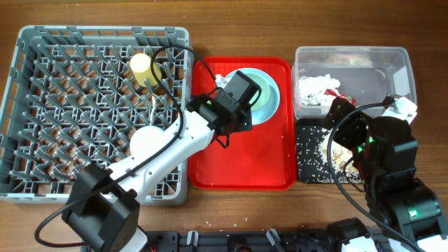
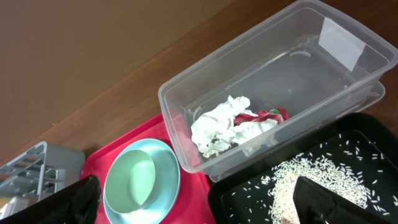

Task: Sort waste into correct bins and load items into the dishwasher rack
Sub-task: 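Reach the left gripper to the light-blue bowl on the plate and grasp it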

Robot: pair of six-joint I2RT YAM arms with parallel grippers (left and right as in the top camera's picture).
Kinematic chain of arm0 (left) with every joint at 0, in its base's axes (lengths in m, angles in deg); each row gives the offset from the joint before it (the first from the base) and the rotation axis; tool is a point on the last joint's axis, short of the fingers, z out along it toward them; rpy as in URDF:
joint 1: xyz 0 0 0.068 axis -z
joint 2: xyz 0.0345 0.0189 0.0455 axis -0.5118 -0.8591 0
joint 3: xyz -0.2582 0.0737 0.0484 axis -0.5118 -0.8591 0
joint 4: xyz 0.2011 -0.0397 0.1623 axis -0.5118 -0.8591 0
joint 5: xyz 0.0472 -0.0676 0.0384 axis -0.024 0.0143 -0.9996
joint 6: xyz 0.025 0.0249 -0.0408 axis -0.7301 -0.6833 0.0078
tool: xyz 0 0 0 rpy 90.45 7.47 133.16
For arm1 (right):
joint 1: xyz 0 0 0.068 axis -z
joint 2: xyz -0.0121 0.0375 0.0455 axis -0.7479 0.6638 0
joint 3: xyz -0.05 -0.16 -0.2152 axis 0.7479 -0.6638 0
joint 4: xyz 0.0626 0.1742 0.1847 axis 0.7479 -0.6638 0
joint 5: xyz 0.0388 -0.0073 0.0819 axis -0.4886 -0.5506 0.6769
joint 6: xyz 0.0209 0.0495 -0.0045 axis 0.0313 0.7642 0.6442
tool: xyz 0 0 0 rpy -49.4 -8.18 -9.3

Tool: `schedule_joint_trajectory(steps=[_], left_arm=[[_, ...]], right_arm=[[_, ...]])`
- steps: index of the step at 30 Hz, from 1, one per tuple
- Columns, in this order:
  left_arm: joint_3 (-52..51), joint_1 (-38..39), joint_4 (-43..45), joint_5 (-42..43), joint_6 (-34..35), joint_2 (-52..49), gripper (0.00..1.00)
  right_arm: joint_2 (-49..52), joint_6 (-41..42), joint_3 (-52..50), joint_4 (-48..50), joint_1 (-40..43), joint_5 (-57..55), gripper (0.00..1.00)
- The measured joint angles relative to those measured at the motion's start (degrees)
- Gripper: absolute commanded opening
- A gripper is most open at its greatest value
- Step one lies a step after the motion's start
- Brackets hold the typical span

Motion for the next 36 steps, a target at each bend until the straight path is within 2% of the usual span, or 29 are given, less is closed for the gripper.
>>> schedule_joint_trajectory(steps=[5, 12, 18, 24, 36], left_arm=[[0.0, 0.7, 0.8, 0.2, 0.0, -6.5, 0.04], [-0.3, 1.5, 11.0, -1.1, 0.0, -10.9, 0.04], [-0.2, 1.5, 13.2, -3.5, 0.0, -14.1, 0.04], [-0.2, 1.5, 12.7, -3.8, 0.0, -16.4, 0.04], [0.6, 1.5, 1.0, -4.6, 0.0, -16.3, 0.04]], right_arm=[[0.0, 0.0, 0.0, 0.0, 0.0, 0.0, 1.00], [0.0, 0.0, 0.0, 0.0, 0.0, 0.0, 1.00], [0.0, 0.0, 0.0, 0.0, 0.0, 0.0, 1.00], [0.0, 0.0, 0.0, 0.0, 0.0, 0.0, 1.00], [0.0, 0.0, 0.0, 0.0, 0.0, 0.0, 1.00]])
